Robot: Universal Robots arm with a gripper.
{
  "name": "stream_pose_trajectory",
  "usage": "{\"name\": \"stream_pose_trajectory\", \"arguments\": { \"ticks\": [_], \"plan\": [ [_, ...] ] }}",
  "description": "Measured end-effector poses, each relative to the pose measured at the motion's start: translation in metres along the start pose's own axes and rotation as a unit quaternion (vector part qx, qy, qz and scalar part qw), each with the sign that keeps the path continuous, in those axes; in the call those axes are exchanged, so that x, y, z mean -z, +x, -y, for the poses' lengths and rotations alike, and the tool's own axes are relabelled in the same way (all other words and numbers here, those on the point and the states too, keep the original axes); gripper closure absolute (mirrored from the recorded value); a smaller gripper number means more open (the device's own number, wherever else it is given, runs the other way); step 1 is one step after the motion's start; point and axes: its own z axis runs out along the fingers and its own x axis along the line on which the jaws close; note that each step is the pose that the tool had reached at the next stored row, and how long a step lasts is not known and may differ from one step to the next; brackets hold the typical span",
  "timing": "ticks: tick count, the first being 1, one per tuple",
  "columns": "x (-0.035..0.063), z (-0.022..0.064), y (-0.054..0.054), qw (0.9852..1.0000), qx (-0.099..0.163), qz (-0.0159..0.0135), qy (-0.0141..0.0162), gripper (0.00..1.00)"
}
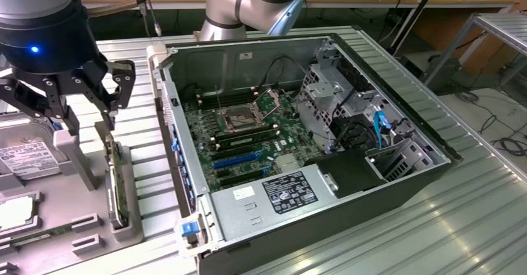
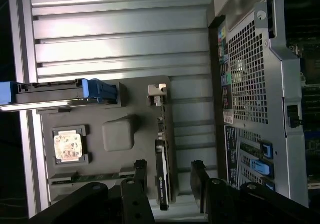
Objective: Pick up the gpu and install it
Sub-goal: 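Pick up the gpu and move the gpu toward the slot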
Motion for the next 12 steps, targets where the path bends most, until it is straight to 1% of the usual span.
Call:
{"name": "stream_pose_trajectory", "arguments": {
  "ticks": [5, 12],
  "plan": [
    [-0.0034, 0.0001, 0.0001, 1.0, 0.0, 0.0, 0.0, 0.52],
    [-0.004, 0.0002, 0.0001, 1.0, 0.0, 0.0, 0.0002, 0.52]
  ]
}}
